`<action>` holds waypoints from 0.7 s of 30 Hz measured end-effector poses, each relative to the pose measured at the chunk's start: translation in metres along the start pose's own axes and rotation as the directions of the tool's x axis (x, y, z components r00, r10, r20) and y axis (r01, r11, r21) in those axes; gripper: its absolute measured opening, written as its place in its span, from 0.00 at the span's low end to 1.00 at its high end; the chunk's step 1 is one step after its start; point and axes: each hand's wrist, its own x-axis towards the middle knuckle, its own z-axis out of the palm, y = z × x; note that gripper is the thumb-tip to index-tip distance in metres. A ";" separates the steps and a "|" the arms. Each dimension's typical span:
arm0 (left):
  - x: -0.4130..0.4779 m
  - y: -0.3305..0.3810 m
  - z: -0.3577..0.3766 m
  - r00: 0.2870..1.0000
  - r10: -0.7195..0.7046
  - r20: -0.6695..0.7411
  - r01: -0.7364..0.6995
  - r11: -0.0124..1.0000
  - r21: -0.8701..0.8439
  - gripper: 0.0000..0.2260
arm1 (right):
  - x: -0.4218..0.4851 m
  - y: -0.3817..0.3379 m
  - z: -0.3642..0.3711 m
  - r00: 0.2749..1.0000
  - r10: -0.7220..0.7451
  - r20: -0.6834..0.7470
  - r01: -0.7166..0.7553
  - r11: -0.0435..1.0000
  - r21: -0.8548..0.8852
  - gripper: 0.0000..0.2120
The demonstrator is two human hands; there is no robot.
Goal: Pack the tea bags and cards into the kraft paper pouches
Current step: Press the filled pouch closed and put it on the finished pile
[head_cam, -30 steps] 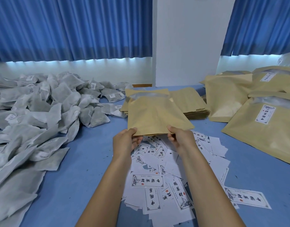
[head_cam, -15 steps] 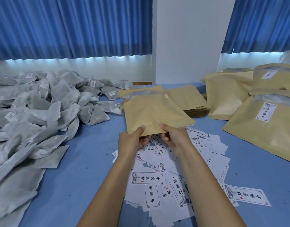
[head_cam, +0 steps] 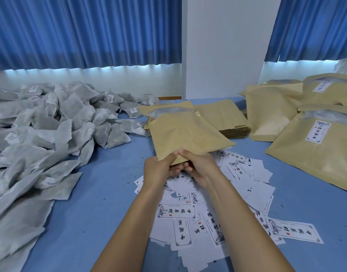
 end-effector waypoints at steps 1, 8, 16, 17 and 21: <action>0.000 -0.001 0.001 1.000 0.011 0.019 -0.011 0.999 0.044 0.08 | 0.000 0.000 0.001 1.000 -0.010 -0.002 0.010 1.000 -0.010 0.03; 0.005 0.000 0.002 0.998 0.051 0.035 -0.059 0.948 0.311 0.17 | -0.001 -0.002 -0.002 0.997 -0.057 -0.056 0.055 0.998 -0.034 0.05; 0.005 0.005 0.001 0.998 0.063 0.019 -0.065 0.966 0.249 0.18 | 0.000 -0.011 -0.005 0.962 -0.189 -0.195 0.191 0.981 -0.004 0.03; 0.004 0.006 0.001 0.997 0.068 0.020 -0.071 0.969 0.239 0.18 | -0.001 -0.012 -0.005 0.964 -0.185 -0.191 0.191 0.982 0.012 0.03; 0.005 0.007 0.000 0.994 0.103 0.019 -0.105 0.955 0.277 0.18 | 0.000 -0.017 -0.010 0.907 -0.262 -0.329 0.291 0.956 0.041 0.05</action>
